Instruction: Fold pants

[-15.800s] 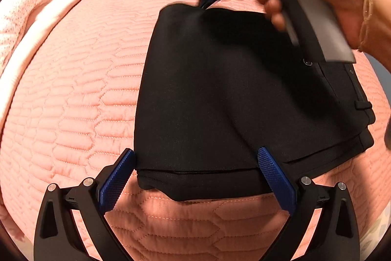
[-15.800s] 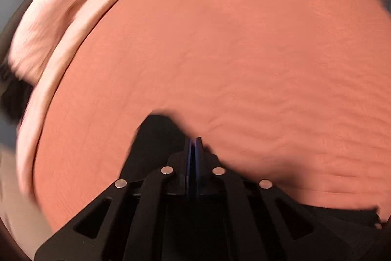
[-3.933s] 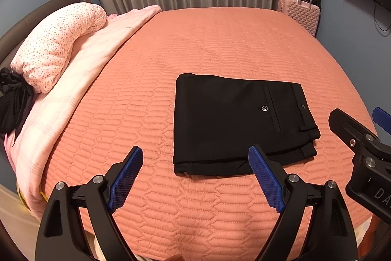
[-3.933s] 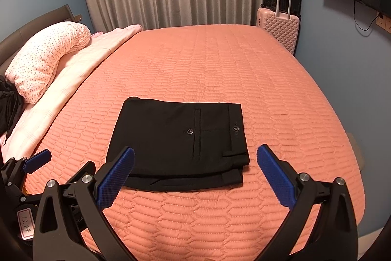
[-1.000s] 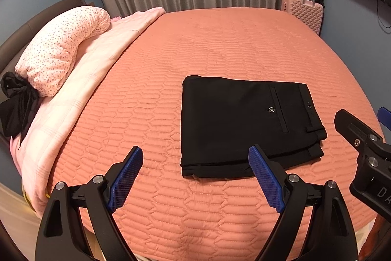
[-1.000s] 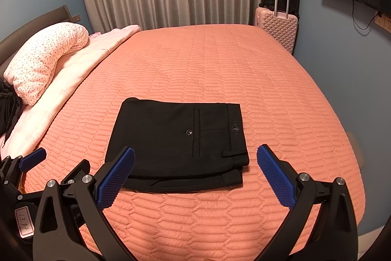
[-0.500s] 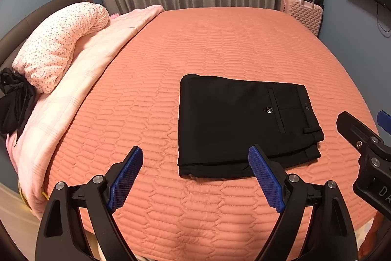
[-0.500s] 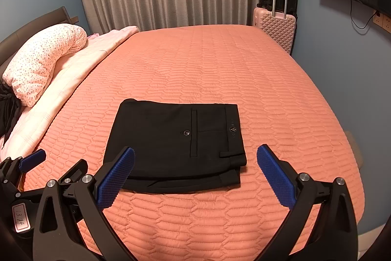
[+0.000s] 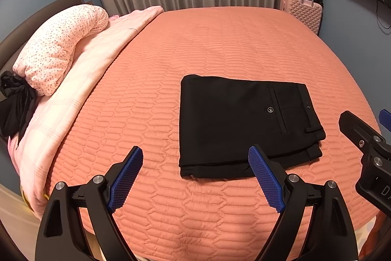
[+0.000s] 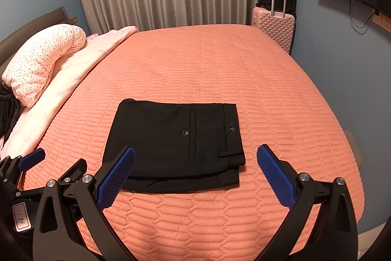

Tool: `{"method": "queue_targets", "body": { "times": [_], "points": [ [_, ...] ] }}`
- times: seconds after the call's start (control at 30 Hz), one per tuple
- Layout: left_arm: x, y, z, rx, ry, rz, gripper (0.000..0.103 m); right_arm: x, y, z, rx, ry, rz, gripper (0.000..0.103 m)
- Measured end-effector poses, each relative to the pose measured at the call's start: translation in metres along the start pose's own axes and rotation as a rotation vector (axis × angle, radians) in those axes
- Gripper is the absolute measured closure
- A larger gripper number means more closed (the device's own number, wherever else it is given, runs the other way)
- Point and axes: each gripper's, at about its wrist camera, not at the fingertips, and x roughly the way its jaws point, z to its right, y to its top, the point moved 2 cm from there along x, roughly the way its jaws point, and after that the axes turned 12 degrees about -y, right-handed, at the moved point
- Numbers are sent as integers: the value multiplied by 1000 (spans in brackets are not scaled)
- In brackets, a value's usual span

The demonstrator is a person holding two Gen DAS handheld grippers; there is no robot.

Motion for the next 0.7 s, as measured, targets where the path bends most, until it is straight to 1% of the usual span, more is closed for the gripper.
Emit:
{"method": "queue_targets", "body": {
  "times": [0.2, 0.33, 0.43, 0.5, 0.7],
  "points": [
    [-1, 0, 1, 15, 11, 22, 17, 0, 0, 1, 1, -3, -3, 5],
    [0, 0, 3, 25, 0, 15, 17, 0, 0, 2, 5, -8, -3, 5],
    [2, 0, 2, 36, 15, 6, 17, 0, 0, 4, 7, -13, -3, 5],
    [3, 0, 3, 33, -18, -4, 17, 0, -1, 5, 12, -13, -6, 5],
    [6, -2, 0, 12, -19, -16, 17, 1, -2, 4, 11, -15, -9, 5]
  ]
}}
